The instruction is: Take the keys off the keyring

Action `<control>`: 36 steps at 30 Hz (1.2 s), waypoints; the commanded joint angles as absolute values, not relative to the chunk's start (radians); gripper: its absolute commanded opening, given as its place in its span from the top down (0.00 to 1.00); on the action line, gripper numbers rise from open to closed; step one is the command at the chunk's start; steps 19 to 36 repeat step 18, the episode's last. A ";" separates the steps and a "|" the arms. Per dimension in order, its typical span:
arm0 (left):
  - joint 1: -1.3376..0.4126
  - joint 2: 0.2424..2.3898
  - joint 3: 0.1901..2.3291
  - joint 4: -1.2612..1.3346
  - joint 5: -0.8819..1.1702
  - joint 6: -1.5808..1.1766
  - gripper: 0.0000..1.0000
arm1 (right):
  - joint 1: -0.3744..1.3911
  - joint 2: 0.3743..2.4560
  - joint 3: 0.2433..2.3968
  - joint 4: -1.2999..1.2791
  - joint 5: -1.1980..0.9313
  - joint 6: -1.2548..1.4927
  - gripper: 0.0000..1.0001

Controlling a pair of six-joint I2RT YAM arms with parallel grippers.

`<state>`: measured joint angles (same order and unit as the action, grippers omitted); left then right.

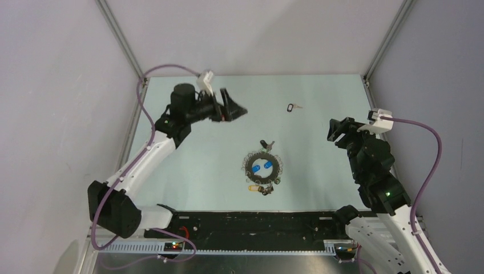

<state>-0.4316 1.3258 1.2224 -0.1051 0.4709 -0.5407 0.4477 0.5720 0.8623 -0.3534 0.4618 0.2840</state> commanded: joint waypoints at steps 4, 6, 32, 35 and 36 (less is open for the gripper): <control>-0.383 1.089 1.018 -0.385 0.418 -0.405 0.00 | 0.446 0.550 0.898 -0.375 0.466 0.220 0.34; -0.383 1.024 1.004 -0.411 0.324 -0.360 0.00 | 0.446 0.543 0.886 -0.382 0.467 0.227 0.34; -0.383 0.933 1.010 -0.455 0.239 -0.281 0.00 | 0.447 0.542 0.851 -0.387 0.468 0.271 0.34; -0.383 0.933 1.010 -0.455 0.239 -0.281 0.00 | 0.447 0.542 0.851 -0.387 0.468 0.271 0.34; -0.383 0.933 1.010 -0.455 0.239 -0.281 0.00 | 0.447 0.542 0.851 -0.387 0.468 0.271 0.34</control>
